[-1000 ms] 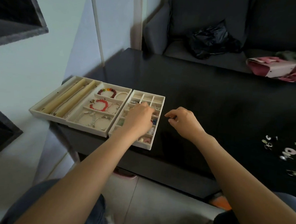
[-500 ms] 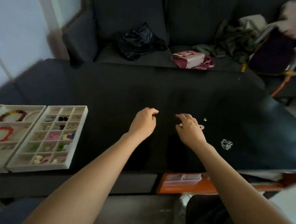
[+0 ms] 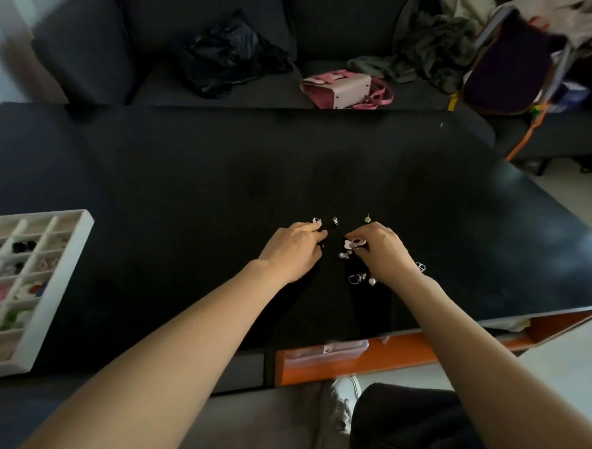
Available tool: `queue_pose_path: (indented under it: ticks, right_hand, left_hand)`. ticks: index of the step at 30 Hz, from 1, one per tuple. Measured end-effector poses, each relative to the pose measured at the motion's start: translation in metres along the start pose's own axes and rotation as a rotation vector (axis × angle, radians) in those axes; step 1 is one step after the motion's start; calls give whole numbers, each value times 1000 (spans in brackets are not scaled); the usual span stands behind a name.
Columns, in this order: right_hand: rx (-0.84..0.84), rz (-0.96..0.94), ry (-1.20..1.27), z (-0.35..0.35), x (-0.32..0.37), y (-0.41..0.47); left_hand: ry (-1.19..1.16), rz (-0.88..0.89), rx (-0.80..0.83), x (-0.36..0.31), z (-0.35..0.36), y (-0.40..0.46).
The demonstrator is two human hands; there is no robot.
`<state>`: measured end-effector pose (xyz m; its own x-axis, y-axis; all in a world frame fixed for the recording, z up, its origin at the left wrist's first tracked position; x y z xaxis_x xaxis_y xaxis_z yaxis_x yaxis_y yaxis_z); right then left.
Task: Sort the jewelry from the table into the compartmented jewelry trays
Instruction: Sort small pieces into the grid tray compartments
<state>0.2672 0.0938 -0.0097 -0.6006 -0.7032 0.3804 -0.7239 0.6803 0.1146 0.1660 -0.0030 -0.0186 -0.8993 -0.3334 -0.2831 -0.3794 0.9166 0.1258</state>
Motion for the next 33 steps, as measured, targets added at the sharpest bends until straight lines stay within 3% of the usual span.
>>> queue_pose_path:
  ticks: [13,19,25,29,33]
  right_hand:
    - [27,128,270,-1,6,12]
    - [-56,175,394,-6,11,8]
    - [-115,238,613,-7,21,11]
    - [-85,286,855,-8,42,11]
    - [16,329,1056,-9,82,1]
  left_hand:
    - [-61,-132,-173,13,-16,7]
    - [-177,-297,-60,26,-23,8]
    - [-790,-545,-247,47,-26,-8]
    - [-1387,-709,-312,53,-35,-24]
    - [-1661,-750,-313,63,-55,-51]
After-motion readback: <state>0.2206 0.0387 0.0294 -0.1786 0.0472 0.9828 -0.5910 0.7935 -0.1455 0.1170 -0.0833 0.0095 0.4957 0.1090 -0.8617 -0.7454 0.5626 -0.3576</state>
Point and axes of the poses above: each hand's wrist, its own y-axis towards the middle knuckle, its own z-axis out of the palm, x = y × z, the point moved 6 cm from there along y, towards the middle knuckle, and after that the axes turned 8 degrees about -x, right-handed, at the moved point
